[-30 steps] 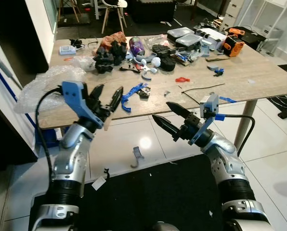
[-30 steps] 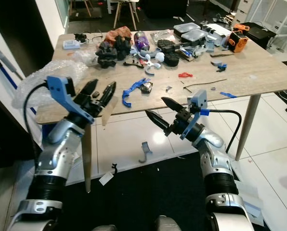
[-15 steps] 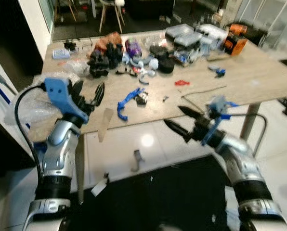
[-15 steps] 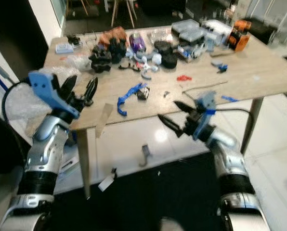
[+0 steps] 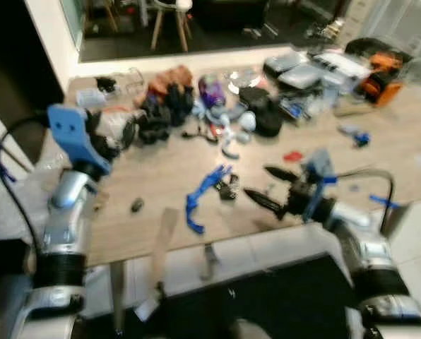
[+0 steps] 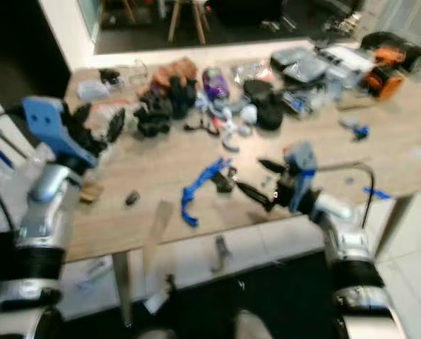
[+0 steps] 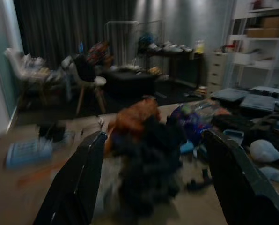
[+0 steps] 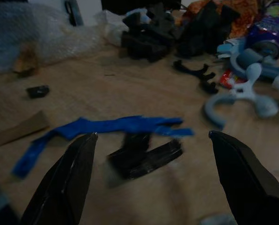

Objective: Picking trash to rubbish bin

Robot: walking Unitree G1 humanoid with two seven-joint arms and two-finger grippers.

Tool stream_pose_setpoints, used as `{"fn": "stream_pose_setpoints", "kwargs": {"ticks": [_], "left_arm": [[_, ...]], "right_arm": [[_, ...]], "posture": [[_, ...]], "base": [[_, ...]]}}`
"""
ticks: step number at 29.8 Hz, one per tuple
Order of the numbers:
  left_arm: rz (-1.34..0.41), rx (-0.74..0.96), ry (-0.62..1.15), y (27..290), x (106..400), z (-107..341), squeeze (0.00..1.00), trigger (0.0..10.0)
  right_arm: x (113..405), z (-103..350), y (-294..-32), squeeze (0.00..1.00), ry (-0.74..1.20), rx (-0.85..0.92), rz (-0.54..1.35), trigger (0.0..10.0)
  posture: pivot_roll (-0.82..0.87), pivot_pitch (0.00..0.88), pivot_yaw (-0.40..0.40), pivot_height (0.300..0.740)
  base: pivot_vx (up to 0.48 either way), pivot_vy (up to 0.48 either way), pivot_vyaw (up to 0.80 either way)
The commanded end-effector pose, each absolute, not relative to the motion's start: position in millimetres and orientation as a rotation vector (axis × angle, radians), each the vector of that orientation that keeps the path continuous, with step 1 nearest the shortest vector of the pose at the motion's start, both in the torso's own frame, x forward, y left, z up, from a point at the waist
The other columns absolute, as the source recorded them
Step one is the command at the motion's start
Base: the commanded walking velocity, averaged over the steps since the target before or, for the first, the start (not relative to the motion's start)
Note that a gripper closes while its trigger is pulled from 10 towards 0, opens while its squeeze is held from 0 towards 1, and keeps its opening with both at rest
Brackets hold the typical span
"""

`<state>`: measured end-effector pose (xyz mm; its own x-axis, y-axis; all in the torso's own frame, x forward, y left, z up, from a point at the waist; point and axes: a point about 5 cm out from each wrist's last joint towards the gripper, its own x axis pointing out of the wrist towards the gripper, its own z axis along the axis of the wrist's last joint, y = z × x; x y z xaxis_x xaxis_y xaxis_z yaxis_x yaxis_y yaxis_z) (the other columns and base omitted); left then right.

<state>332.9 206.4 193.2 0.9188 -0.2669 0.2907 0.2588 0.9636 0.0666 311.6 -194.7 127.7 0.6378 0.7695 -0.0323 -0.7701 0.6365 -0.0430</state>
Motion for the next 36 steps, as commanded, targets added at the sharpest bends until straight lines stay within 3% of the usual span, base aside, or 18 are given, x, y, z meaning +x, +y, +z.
{"fn": "stream_pose_setpoints", "kwargs": {"ticks": [1,9,11,17,24,30,36], "left_arm": [[-0.241,0.097,-0.291,221.4,329.4,191.7,0.0,10.0],[-0.289,0.399,-0.29,245.7,321.6,213.9,0.0,10.0],[-0.341,0.577,-0.257,257.3,314.1,227.7,0.0,10.0],[-0.493,0.685,-0.137,268.3,296.5,236.1,0.0,10.0],[-0.63,0.562,0.158,267.9,293.5,193.4,0.0,10.0],[-0.647,0.62,0.251,264.6,303.7,178.6,0.0,10.0],[-0.636,0.636,0.231,260.7,312.9,192.3,0.0,10.0]], "right_arm": [[306.8,124.3,-185.6,0.0,0.036,-0.061,0.947,10.0],[296.0,118.9,-187.7,0.0,0.107,-0.086,1.053,10.0],[292.4,117.2,-191.1,0.0,0.146,-0.098,1.08,10.0],[292.0,115.7,-198.3,0.0,0.179,-0.135,1.072,10.0],[297.5,122.7,-197.4,0.0,0.16,-0.21,1.043,10.0],[304.6,128.4,-197.1,0.0,0.108,-0.213,0.988,10.0],[303.7,123.2,-194.3,0.0,0.13,-0.266,0.996,10.0]], "posture": [[-0.02,0.0,-0.028,0.74],[-0.02,0.0,-0.032,0.74],[-0.02,0.0,-0.035,0.74],[-0.01,0.0,-0.037,0.74],[-0.01,0.0,-0.035,0.74],[-0.01,0.0,-0.027,0.74],[-0.01,0.0,-0.021,0.74]], "base": [[0.0,0.0,0.0],[0.0,0.0,0.72],[0.0,0.0,0.37],[0.0,0.0,0.0],[0.0,0.0,0.0],[0.0,0.0,0.0],[0.0,0.0,0.0]]}}
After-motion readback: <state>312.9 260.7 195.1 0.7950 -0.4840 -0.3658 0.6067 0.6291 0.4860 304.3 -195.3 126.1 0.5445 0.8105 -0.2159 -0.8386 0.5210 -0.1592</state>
